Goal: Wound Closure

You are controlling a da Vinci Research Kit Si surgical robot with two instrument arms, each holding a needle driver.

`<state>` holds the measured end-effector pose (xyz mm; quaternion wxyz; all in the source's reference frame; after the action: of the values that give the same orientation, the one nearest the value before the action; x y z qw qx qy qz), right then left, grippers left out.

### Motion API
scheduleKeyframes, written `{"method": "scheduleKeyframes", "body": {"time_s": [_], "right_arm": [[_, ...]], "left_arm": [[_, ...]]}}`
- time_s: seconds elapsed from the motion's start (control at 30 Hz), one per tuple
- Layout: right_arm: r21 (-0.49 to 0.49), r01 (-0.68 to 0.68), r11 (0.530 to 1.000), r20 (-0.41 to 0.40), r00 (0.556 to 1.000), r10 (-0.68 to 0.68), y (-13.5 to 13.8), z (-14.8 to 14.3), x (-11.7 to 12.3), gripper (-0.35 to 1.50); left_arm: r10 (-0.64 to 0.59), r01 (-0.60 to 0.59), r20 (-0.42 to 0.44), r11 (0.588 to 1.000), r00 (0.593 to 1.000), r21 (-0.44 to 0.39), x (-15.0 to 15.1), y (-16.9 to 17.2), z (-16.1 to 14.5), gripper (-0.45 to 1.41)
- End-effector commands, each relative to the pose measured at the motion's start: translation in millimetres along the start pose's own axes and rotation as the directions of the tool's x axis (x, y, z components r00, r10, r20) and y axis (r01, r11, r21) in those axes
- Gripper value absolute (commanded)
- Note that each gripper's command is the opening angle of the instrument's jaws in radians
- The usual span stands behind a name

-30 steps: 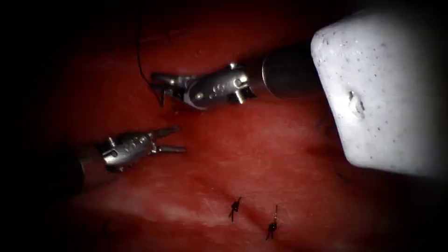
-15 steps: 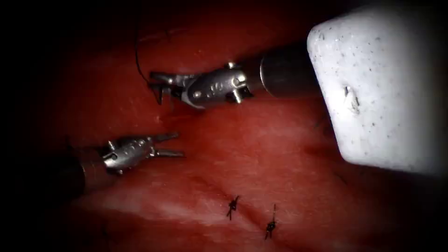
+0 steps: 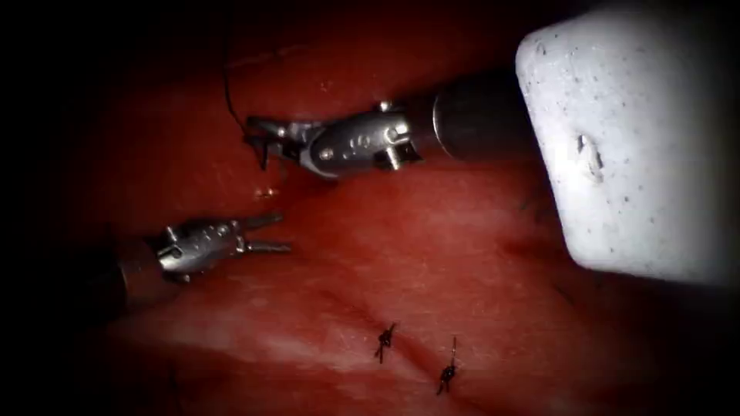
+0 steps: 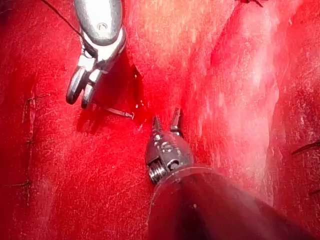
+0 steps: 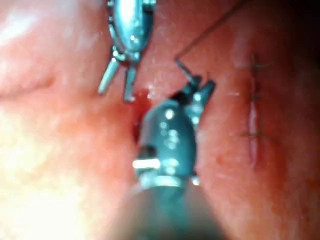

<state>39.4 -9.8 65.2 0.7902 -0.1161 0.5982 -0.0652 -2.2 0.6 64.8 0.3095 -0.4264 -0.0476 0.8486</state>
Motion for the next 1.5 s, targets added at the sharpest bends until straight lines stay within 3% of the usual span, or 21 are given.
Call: {"method": "scheduleKeyframes", "body": {"time_s": [0.03,0.83,1.17,1.5], "right_arm": [[0.001,-0.001,1.0,-0.002,1.0,0.001,-0.7,0.8,-0.2,-0.35],[0.001,-0.001,1.0,-0.002,1.0,0.001,-0.8,0.8,-0.3,-0.35],[0.003,-0.001,1.0,0.001,1.0,0.001,-0.8,0.9,-0.3,-0.35],[0.036,-0.038,0.999,0.03,0.999,0.037,-1.7,1.2,-2.0,-0.35]], "left_arm": [[0.003,-0.003,-0.002,1.0,1.0,0.002,-0.1,0.4,0.8,0.1],[0.018,-0.019,0.023,0.999,1.0,0.038,-1.8,-1.6,4.1,0.1],[0.044,-0.046,0.086,0.999,0.995,0.021,-5.8,-2.3,6.2,0.1],[0.045,-0.046,0.093,0.999,0.995,0.01,-7.3,-2.9,4.7,0.1]]}}
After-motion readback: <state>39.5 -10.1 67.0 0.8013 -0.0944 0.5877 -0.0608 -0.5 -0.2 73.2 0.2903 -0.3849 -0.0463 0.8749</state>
